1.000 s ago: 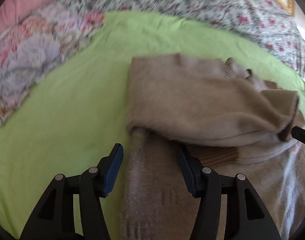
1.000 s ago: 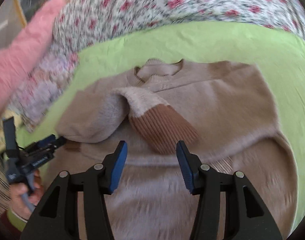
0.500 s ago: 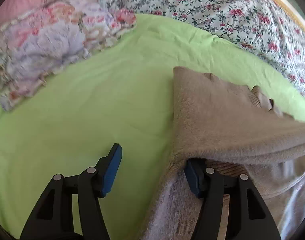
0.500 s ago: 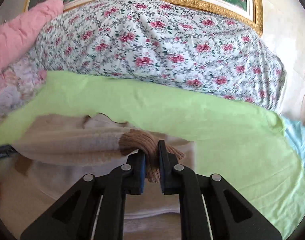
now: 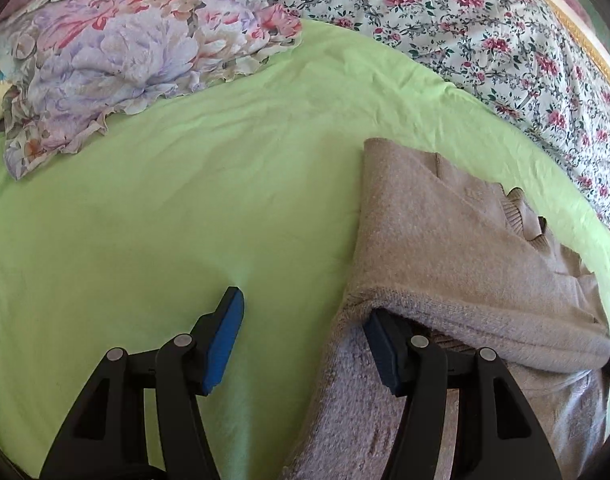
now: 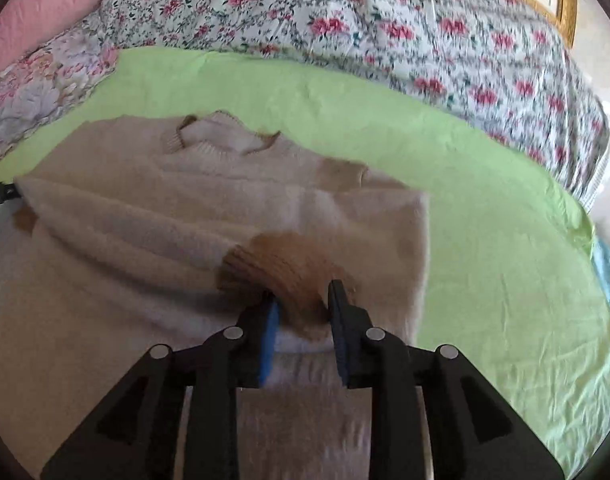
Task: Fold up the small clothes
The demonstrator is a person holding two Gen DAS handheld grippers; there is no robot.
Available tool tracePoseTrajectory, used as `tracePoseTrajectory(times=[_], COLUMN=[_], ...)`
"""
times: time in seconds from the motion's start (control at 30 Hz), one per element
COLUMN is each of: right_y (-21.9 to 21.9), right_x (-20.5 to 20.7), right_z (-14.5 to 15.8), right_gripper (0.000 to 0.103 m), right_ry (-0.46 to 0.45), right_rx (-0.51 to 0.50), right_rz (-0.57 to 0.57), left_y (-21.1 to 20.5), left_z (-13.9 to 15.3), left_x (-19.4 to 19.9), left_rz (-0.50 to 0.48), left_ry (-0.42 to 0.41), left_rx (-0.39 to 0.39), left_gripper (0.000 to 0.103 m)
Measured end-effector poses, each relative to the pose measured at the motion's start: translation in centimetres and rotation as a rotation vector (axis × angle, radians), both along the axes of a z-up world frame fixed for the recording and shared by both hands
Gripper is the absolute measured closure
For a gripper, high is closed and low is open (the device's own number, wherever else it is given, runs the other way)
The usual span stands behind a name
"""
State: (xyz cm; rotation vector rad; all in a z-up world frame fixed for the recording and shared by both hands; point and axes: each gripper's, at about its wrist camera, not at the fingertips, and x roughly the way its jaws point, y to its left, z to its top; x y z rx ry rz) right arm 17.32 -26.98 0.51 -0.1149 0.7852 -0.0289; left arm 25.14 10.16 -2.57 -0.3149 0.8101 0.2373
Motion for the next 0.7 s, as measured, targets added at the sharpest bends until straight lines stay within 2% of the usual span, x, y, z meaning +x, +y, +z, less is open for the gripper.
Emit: tracePoseTrajectory(times=[0.1, 0.13, 0.23, 0.37, 0.47, 0.53, 0.57, 0.6, 0.7], right_y=[-2.1, -3.5, -6.5, -7.4, -6.9, -6.0, -5.5, -5.1, -5.1], right_x=[-2.2, -2.7, -2.2, 0.8, 3.8, 5.0, 5.2, 5.3, 4.5], right_z=[0.1, 0.2, 0.4, 0.8, -0.7, -1.7, -1.7, -1.4, 1.7], right_gripper=[0.074, 0.074, 0.073, 0.073, 0.073, 0.073, 0.084, 0.098, 0.098], right_ry=[0.032, 0.032, 0.031, 0.013, 0.102, 0.155, 0.154, 0.141, -0.006], right_rx=[0.196, 0.307, 0.530, 0.533, 0.486, 0.484, 0.466, 0.448, 0.417], right_rz=[-0.011, -0.040, -0.111, -0.139, -0.149, -0.111, -0.094, -0.076, -0.085], left_y=[-0.1, -0.1, 0.0, 0.3, 0.4, 0.4, 0.3, 0.3, 0.3], left_z=[0.0, 0.0, -0.1, -0.1, -0.3, -0.2, -0.3, -0.3, -0.3], left_x=[-0.1, -0.2, -0.3, -0.4, -0.4, -0.3, -0.3, -0.2, -0.2], left_rz=[-0.001, -0.001, 0.001, -0.001, 0.000, 0.002, 0.003, 0.004, 0.003], left_ry=[-0.009, -0.012, -0.016, -0.025, -0.022, -0.021, -0.020, -0.019, -0.018], left_rx=[0.000, -0.002, -0.013, -0.032, -0.048, -0.045, -0.044, -0.042, -0.041], left_gripper=[0.042, 0.042, 0.042, 0.041, 0.041, 0.041, 0.041, 0.041, 0.041])
